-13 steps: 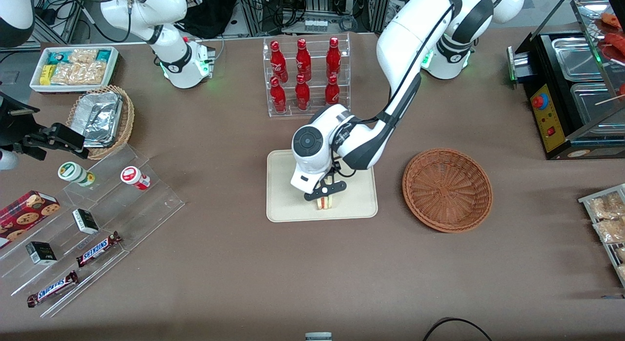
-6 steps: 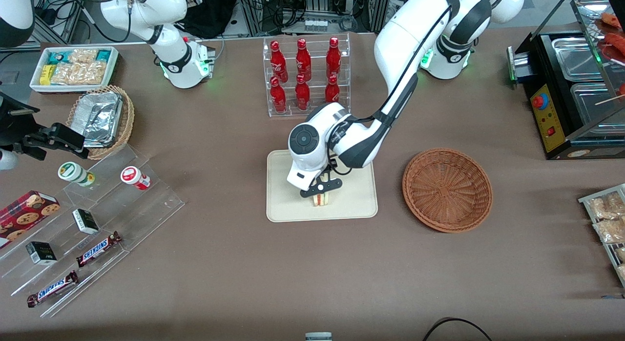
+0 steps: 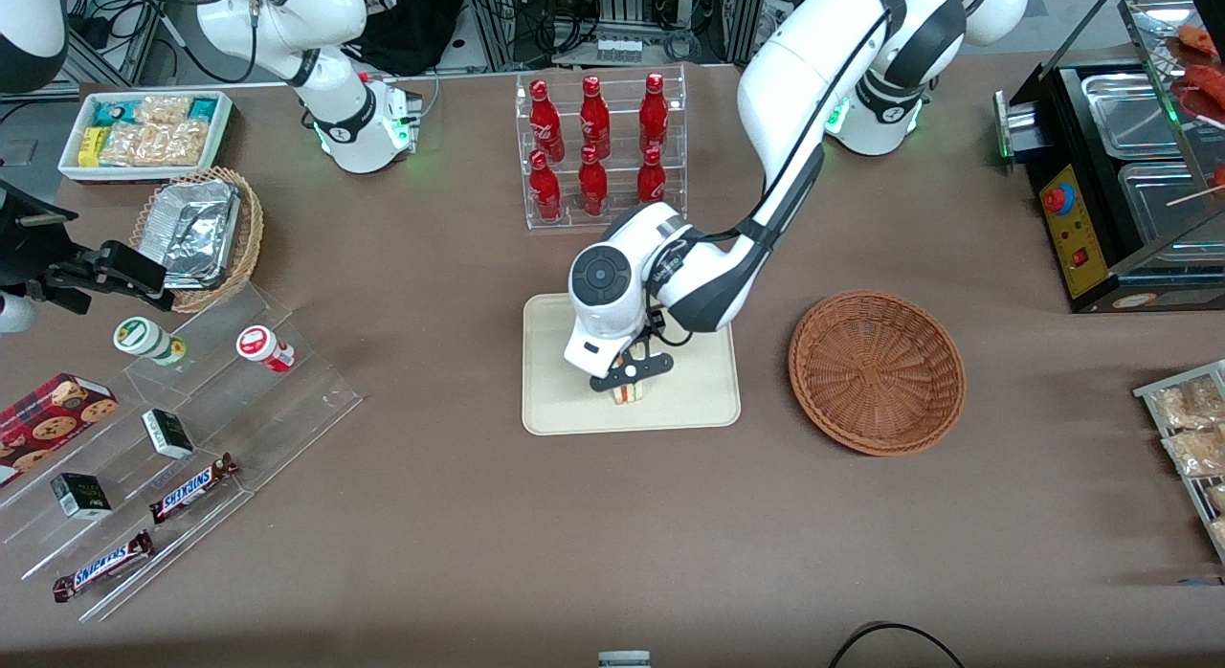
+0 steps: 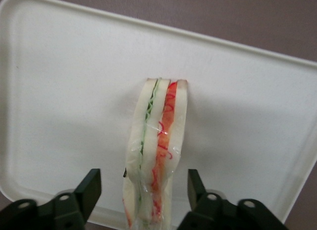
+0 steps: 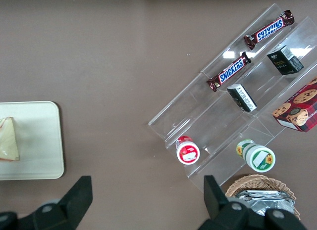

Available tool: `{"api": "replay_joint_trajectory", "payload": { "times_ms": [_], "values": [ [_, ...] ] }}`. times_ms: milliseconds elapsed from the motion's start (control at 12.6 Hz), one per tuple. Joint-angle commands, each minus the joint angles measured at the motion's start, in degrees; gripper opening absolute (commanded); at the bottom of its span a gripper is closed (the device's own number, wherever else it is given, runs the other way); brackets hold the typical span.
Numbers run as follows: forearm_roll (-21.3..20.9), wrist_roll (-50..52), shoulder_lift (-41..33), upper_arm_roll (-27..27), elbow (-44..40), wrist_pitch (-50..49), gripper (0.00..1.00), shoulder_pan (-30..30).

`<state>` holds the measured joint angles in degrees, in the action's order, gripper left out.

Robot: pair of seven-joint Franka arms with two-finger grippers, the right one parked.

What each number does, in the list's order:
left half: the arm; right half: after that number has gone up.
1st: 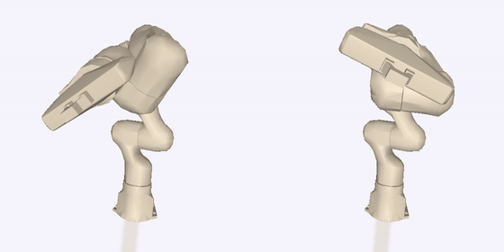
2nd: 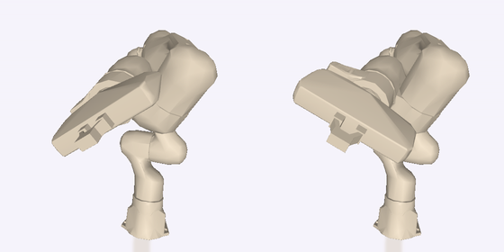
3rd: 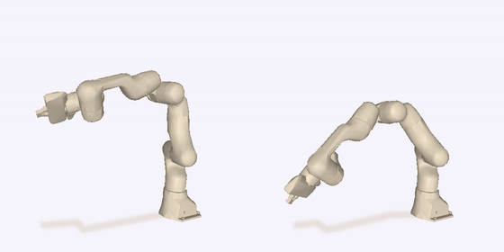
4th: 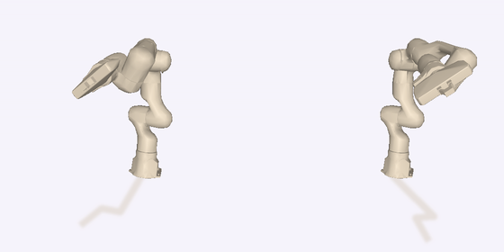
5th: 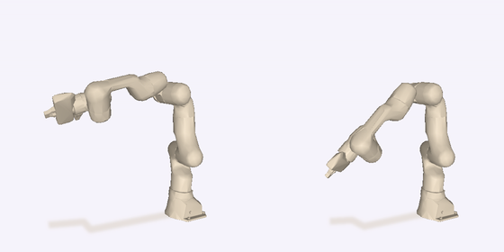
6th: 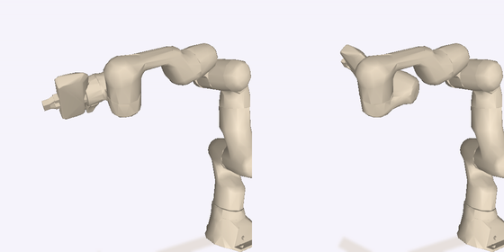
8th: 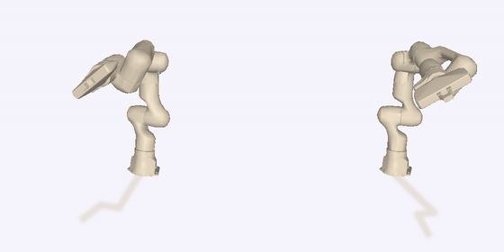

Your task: Place sandwich from basket to tray

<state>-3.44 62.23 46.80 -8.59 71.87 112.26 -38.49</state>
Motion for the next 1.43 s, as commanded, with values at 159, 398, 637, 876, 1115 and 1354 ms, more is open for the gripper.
{"api": "replay_joint_trajectory", "payload": {
  "times_ms": [159, 398, 637, 876, 1115, 1354],
  "values": [
    [0.0, -4.0, -6.2, 0.3, -0.3, -6.2, 1.0, 1.6],
    [0.5, -14.2, -11.9, 0.3, 0.5, -12.6, 1.0, 6.7],
    [0.8, -19.4, -18.8, 0.0, 6.2, -19.0, 1.0, 15.2],
    [0.8, -32.6, -25.7, 0.2, 13.2, -19.4, 1.0, 21.8],
    [0.7, -41.5, -31.9, 0.2, 19.1, -19.2, 1.0, 28.3],
    [0.7, -47.5, -36.0, 0.2, 22.4, -19.6, 1.0, 32.3]
  ]
}}
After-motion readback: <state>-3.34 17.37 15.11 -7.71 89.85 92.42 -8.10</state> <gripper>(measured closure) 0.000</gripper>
